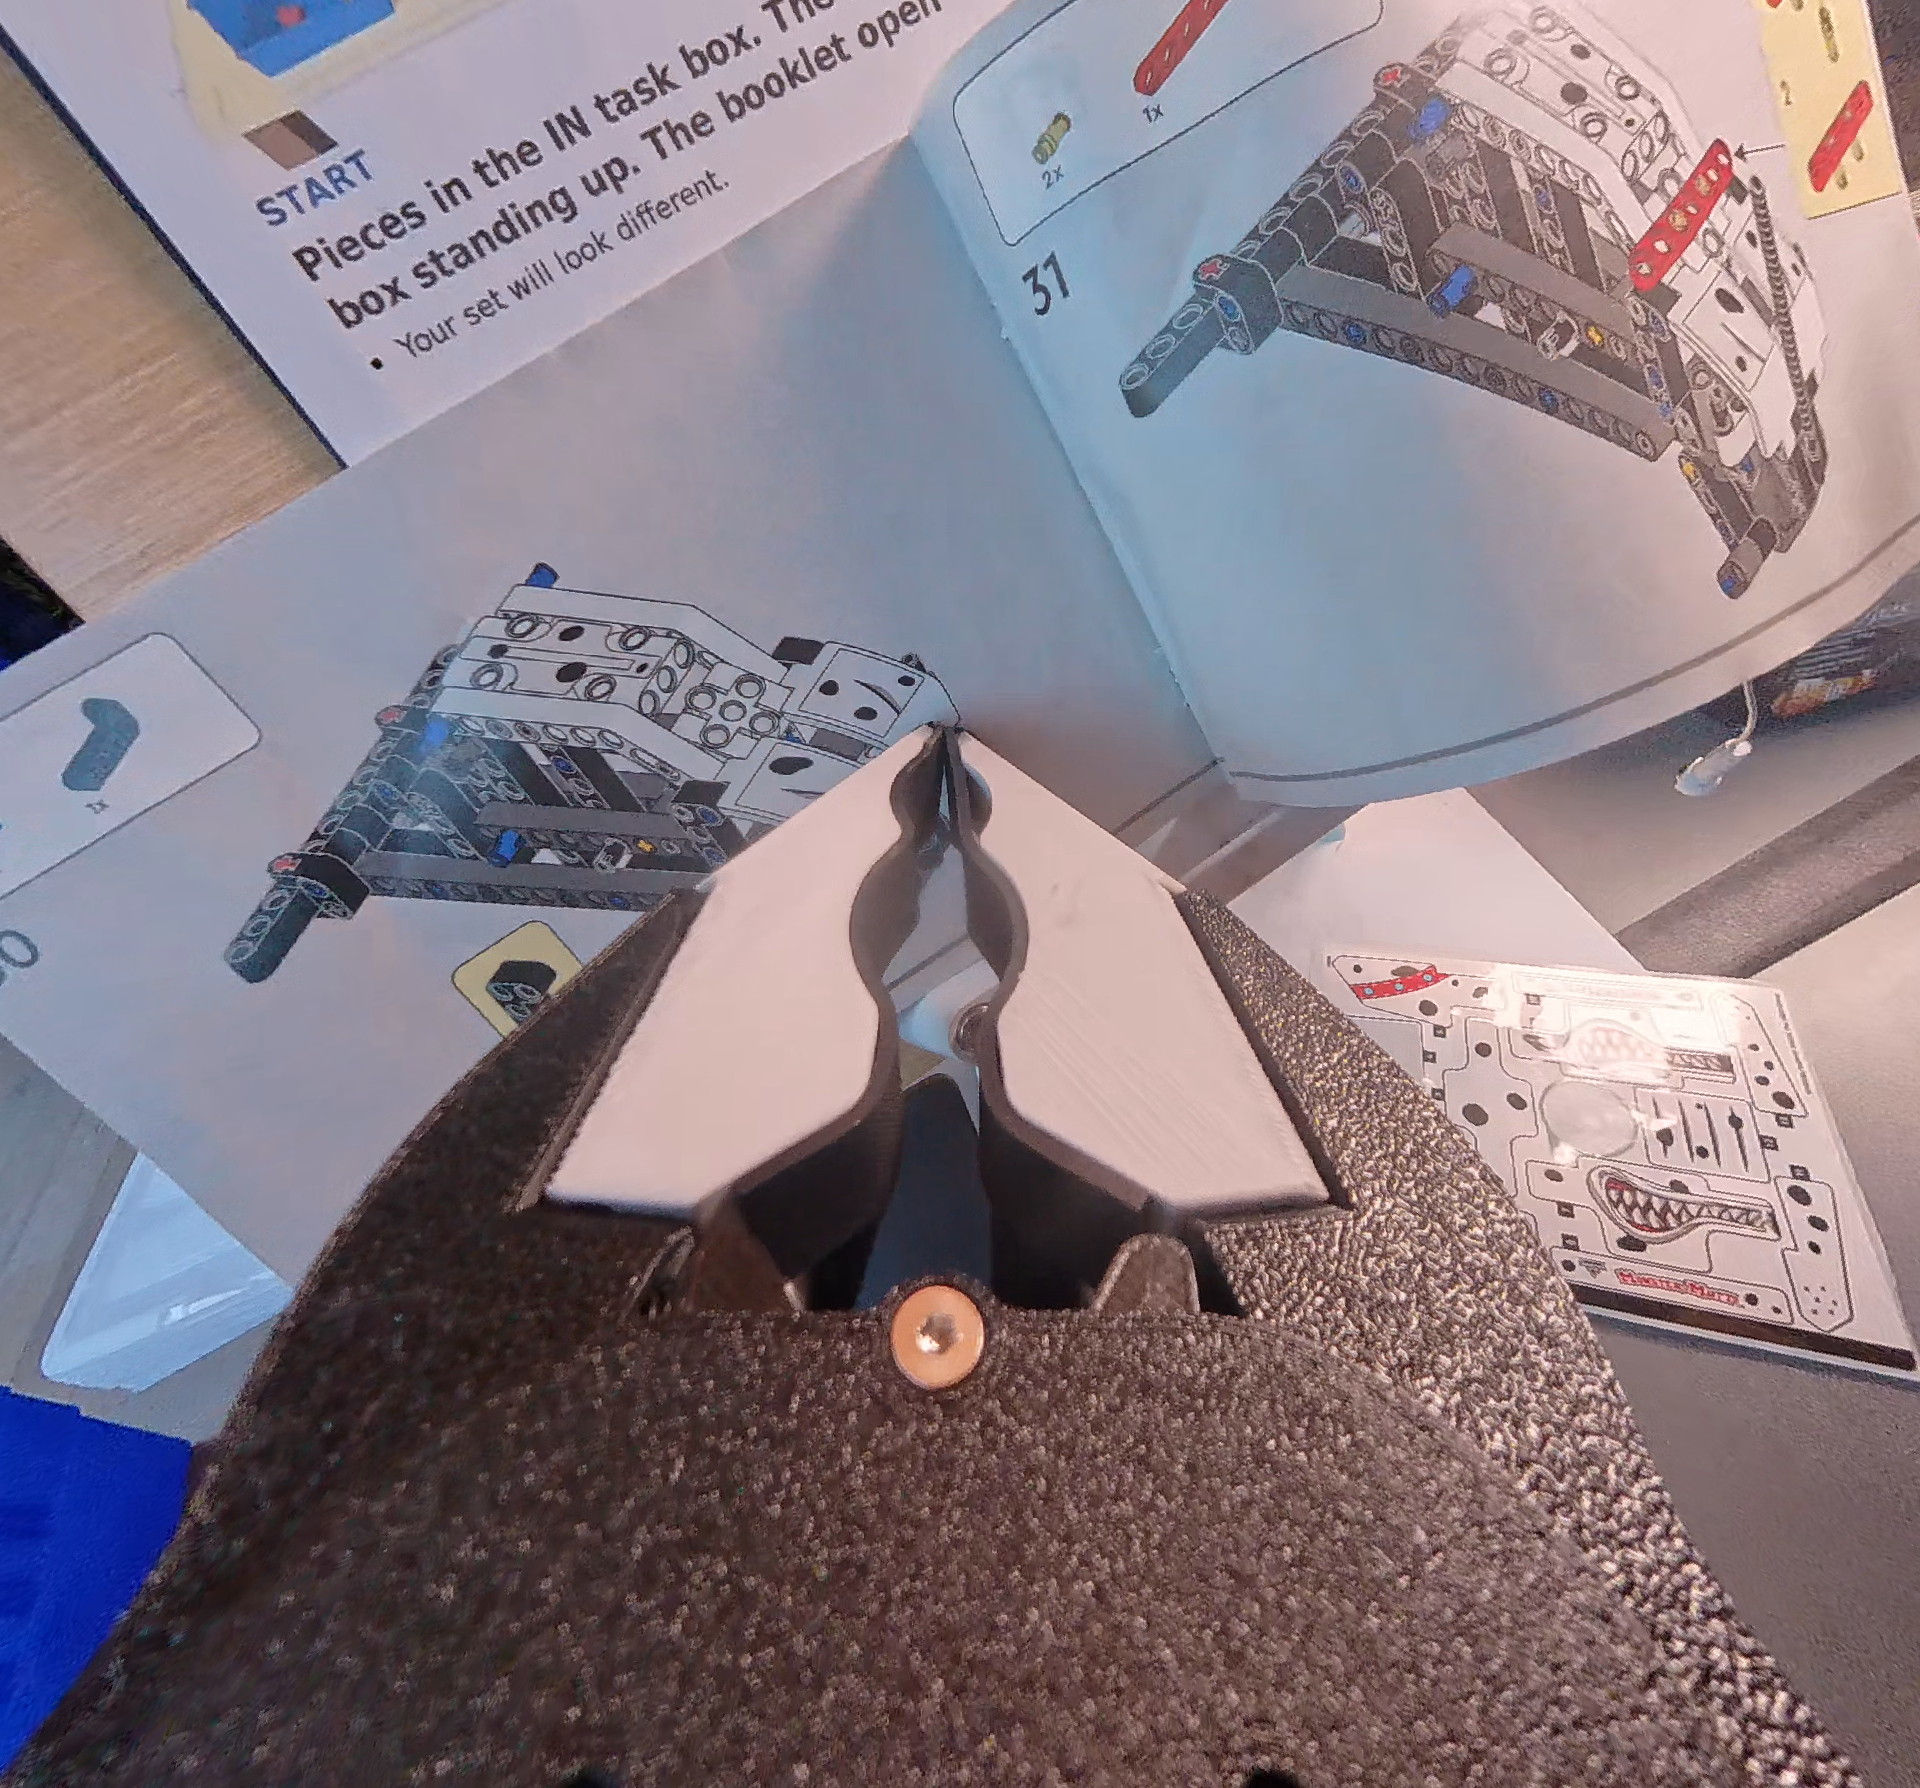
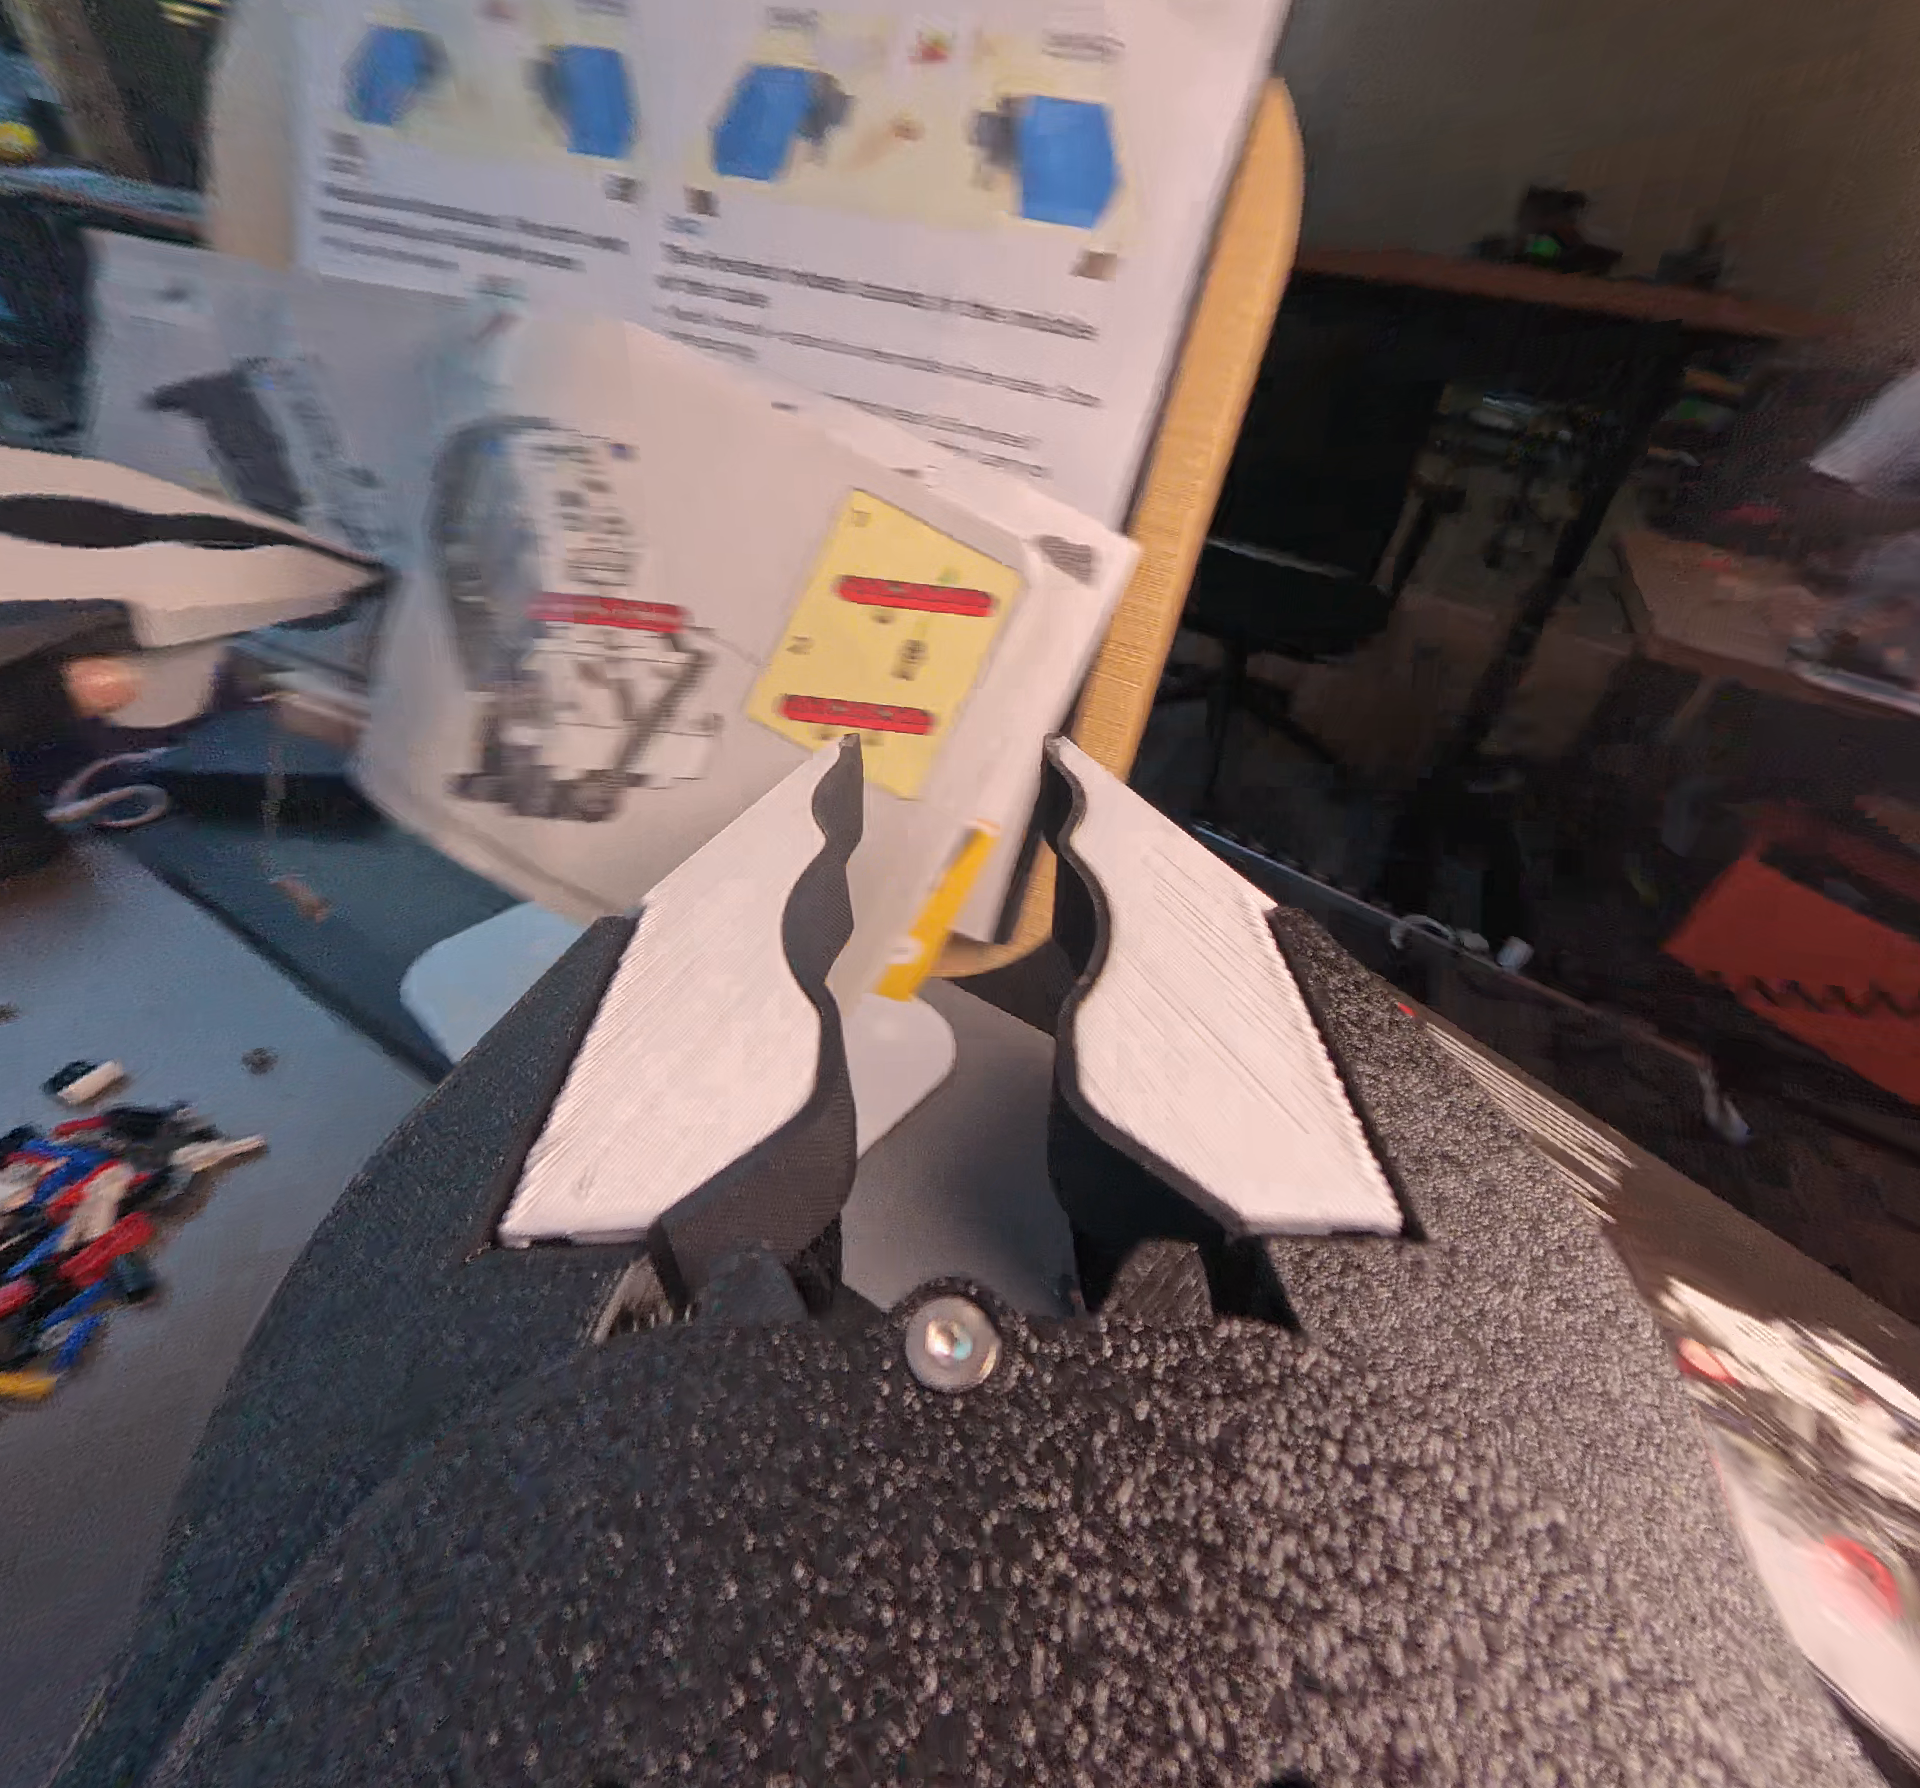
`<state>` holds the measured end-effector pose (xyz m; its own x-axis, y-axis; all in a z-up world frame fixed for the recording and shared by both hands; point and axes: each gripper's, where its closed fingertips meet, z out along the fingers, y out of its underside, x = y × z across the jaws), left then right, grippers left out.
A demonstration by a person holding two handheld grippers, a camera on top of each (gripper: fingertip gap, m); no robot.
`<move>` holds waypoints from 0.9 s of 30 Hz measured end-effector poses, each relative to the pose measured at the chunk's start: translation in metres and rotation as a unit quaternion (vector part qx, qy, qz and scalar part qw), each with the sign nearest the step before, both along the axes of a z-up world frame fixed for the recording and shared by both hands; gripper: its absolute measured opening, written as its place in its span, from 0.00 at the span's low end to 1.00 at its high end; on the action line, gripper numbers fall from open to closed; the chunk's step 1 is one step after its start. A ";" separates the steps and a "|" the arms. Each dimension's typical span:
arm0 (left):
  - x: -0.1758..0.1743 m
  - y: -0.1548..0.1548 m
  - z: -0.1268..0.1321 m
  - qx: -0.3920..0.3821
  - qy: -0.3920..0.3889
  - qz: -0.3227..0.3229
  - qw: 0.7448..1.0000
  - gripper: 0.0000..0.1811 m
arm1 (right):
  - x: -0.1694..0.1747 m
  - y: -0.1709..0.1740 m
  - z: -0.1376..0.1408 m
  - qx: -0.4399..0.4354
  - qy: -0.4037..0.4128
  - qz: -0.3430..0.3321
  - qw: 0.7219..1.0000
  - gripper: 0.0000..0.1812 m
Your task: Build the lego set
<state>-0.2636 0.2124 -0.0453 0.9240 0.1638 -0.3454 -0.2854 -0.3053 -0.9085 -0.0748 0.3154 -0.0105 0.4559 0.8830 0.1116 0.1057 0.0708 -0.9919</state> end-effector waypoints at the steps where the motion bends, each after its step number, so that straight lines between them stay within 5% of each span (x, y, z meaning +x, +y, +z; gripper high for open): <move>1: 0.000 0.000 0.000 0.004 0.003 -0.002 1.000 0.00 | -0.010 -0.027 -0.001 0.006 -0.005 0.057 0.998 0.15; 3: 0.000 0.000 -0.001 0.011 0.012 0.000 1.000 0.00 | -0.031 -0.074 -0.015 0.017 -0.041 0.147 0.988 0.16; 6: 0.002 0.001 -0.001 0.012 0.018 0.006 1.000 0.02 | -0.054 -0.094 -0.033 0.053 -0.098 0.151 0.982 0.14; 15: 0.006 0.003 0.002 0.018 0.011 -0.031 0.999 0.02 | -0.055 0.000 -0.036 0.078 -0.161 -0.008 0.984 0.00; 27: 0.016 -0.014 0.007 0.049 -0.010 -0.068 0.996 0.13 | -0.044 -0.008 -0.044 0.073 -0.136 0.008 0.988 0.09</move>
